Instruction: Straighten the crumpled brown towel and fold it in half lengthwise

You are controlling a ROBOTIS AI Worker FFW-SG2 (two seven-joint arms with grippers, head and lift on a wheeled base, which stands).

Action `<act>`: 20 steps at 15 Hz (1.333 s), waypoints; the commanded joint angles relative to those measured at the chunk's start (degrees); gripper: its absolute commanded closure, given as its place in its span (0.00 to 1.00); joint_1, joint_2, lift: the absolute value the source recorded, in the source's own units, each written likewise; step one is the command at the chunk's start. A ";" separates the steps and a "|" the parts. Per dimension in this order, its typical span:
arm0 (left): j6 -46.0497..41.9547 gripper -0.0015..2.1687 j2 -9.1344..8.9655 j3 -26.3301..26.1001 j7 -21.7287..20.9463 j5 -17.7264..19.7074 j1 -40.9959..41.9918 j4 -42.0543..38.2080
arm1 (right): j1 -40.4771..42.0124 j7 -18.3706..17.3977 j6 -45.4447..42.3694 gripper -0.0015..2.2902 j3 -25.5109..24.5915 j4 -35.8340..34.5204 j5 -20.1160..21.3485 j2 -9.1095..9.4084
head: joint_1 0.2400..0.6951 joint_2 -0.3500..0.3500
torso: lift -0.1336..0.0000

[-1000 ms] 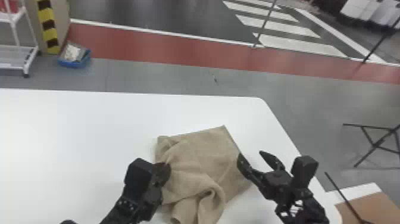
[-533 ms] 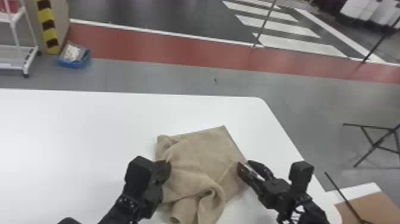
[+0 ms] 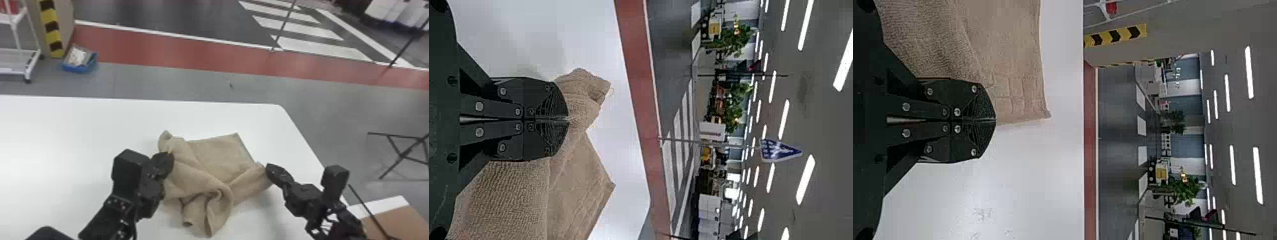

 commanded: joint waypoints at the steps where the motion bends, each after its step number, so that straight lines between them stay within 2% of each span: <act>1: 0.30 0.62 0.20 3.84 0.00 2.22 1.14 -3.68 | -0.39 -0.15 1.40 0.80 -1.63 -1.79 -0.62 0.16 | 1.00 0.00 | 0.07; 4: 0.48 0.62 0.64 8.14 -0.53 5.21 1.58 -5.44 | -2.32 -1.30 3.33 0.80 -2.69 -3.81 -0.88 0.16 | 1.00 0.00 | 0.07; 5: 1.88 0.62 1.17 9.64 -0.79 6.17 1.49 -6.32 | -4.17 -1.65 4.91 0.80 -3.57 -3.99 -2.11 -0.02 | 1.00 0.00 | 0.07; 7: 3.82 0.62 1.87 12.01 -1.05 7.76 1.93 -8.69 | -6.89 -2.09 6.84 0.80 -4.10 -4.78 -2.11 -1.25 | 1.00 0.00 | 0.07; 10: 9.97 0.62 3.19 15.00 -2.90 9.78 3.43 -14.76 | -8.12 -4.11 7.55 0.80 -4.45 -8.91 -3.70 -2.13 | 1.00 0.00 | 0.07; 11: 13.48 0.62 3.37 15.44 -3.69 9.87 3.69 -16.69 | -8.04 -4.46 7.20 0.80 -4.62 -10.23 -3.87 -2.04 | 1.00 0.00 | 0.07; 13: 15.59 0.62 3.72 15.53 -3.34 6.79 3.52 -17.66 | -8.74 -5.51 7.37 0.80 -4.71 -10.23 -3.43 -2.57 | 1.00 0.00 | 0.07; 14: 15.59 0.62 3.63 14.65 -3.16 5.38 2.46 -16.69 | -8.83 -5.87 7.02 0.80 -4.71 -9.35 -2.91 -2.66 | 1.00 0.00 | 0.07; 17: 13.66 0.62 2.31 11.83 -2.81 4.94 -2.20 -8.95 | -8.56 -8.33 2.80 0.80 -6.03 -5.48 -0.71 -3.01 | 1.00 0.00 | 0.07; 18: 11.02 0.57 0.82 10.43 -2.55 4.86 -3.69 -5.35 | -7.95 -8.33 1.57 0.80 -6.21 -3.81 -0.80 -3.45 | 1.00 0.00 | 0.07; 20: 2.41 0.16 -0.41 7.00 -0.44 4.15 -6.68 1.86 | -6.10 -8.41 -0.54 0.80 -6.29 -3.72 -1.32 -3.10 | 1.00 0.00 | 0.07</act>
